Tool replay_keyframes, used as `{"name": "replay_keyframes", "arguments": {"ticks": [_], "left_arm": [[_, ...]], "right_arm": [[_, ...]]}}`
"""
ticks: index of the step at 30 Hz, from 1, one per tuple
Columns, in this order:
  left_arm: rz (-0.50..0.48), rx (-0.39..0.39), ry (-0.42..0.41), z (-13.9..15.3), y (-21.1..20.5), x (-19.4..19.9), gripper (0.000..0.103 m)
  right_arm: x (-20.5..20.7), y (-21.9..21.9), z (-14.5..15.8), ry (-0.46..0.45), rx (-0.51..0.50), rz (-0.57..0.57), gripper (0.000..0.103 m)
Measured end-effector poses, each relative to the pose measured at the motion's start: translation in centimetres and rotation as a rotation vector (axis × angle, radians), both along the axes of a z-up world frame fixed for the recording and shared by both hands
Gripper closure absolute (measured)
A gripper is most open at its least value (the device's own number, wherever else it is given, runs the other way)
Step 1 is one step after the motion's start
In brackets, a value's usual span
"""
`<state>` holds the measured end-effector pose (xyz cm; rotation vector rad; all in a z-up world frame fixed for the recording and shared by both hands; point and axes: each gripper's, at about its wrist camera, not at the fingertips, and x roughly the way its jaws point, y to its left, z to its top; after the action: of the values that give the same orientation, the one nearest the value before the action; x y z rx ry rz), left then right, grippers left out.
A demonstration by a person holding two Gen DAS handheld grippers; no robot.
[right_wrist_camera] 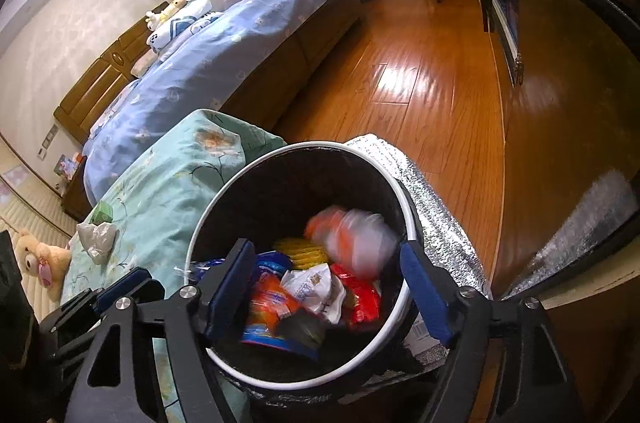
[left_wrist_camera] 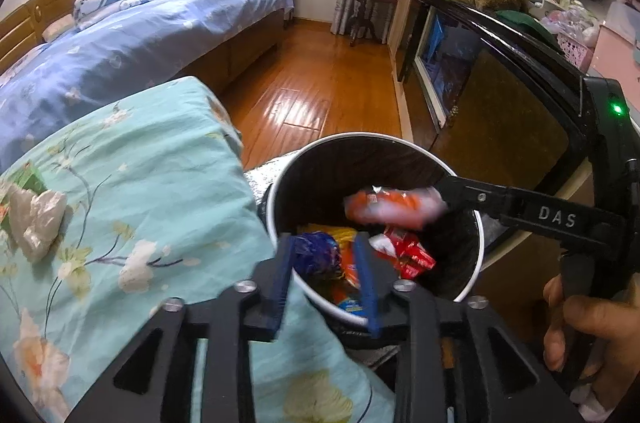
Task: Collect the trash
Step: 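Carry both items over the bin and open both tools to drop them, then move both open tools back toward the tissue and green box on the bed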
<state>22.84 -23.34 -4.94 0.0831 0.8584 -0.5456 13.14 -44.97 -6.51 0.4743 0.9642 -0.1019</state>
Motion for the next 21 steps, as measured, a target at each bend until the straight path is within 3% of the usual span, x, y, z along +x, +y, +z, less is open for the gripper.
{"name": "replay_keyframes", "arguments": {"ticks": [9, 21], "left_arm": [[0.066, -0.033, -0.005, 0.4, 3.5, -2.2, 0.049], [0.171, -0.069, -0.036, 1.5, 9.4, -5.0, 0.031]], "right_arm": [[-1.6, 2.1, 1.3, -0.074, 0.021, 0.011, 0.012], [-2.7, 5.9, 2.3, -0.154, 0.03, 0.041, 0.009]]}}
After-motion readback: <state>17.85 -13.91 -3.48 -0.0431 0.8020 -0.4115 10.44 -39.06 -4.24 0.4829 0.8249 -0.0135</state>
